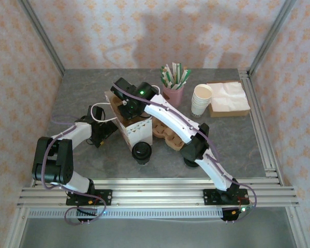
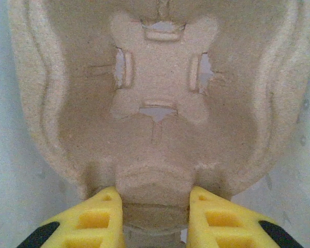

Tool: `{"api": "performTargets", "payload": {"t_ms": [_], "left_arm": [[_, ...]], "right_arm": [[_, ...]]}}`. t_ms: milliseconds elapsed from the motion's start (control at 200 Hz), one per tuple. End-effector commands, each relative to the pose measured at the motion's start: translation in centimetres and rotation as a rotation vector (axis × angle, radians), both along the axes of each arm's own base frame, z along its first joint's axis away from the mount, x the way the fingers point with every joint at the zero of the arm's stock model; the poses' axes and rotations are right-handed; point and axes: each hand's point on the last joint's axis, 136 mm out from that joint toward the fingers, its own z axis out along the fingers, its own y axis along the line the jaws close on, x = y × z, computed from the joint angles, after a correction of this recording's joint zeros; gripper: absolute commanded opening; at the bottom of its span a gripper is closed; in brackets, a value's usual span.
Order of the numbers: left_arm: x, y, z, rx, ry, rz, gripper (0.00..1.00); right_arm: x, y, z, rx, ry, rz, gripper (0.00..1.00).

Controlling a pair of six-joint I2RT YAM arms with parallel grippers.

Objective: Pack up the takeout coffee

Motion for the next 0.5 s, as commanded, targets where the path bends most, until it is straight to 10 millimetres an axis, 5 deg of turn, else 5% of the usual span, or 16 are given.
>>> {"api": "performTargets", "payload": {"t_ms": [0, 495], "left_arm": [[1.0, -3.7, -0.6, -0.133, -0.034, -0.104, 0.90], [0.8, -3.5, 0.0, -0.118, -0.041, -0.105, 0.90]], "right_arm": [[-0.4, -0.3, -0.6, -0.032, 0.014, -0.011, 0.26], [-0.1, -0.9, -4.2, -0.108, 0.078, -0.009, 0.26]]}}
